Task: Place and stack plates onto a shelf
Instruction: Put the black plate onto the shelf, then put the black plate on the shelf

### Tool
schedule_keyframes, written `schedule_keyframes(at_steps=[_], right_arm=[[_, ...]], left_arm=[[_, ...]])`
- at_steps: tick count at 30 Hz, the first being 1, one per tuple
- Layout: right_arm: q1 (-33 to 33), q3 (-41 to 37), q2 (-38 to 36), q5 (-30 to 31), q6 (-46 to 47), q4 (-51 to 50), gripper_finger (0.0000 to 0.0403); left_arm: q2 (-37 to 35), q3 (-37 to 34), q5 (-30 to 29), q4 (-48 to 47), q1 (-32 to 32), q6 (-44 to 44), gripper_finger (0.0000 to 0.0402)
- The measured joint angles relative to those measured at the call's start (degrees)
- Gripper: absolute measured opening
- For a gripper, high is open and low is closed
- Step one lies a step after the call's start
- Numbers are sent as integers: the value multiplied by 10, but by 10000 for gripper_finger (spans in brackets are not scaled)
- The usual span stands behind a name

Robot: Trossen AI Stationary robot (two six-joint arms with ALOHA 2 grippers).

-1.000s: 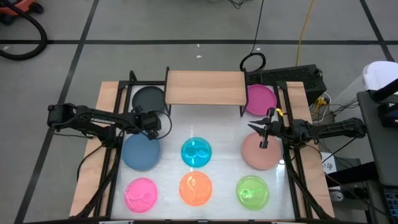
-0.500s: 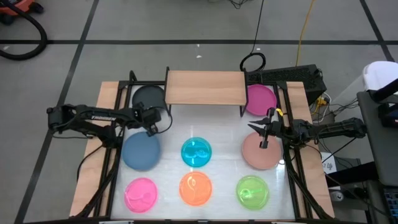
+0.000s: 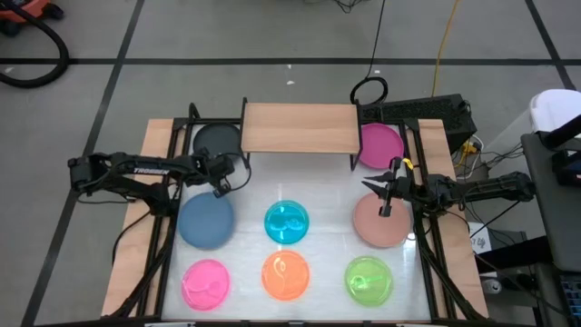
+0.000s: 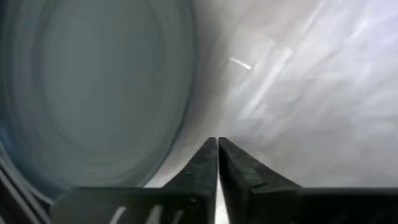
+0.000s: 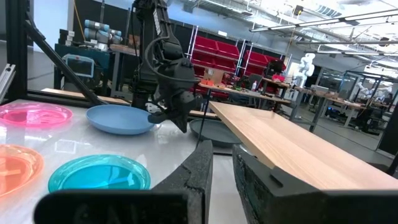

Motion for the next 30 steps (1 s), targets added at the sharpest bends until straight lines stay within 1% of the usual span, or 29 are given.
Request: schedule_keyframes(at_steps=[5,12,16,21,25,30], right_arm=[[0,0,0,0,0,0,50],[0,0,0,0,0,0,50],[0,0,0,0,0,0,50],[0,0,0,0,0,0,50],[0,0,0,0,0,0,50],[0,0,0,0,0,0,50]], left_arm=[[0,0,26,1,-18,-15,4],[-26,5,34,-3,-57,-48,2],[-54,17,-1,-14,-69,-60,2],[-86,28,-26,-21,-69,-59,12],[-90,28,-30,-27,-64,-31,41],[-66,28,-32,-32,-37,-31,111]])
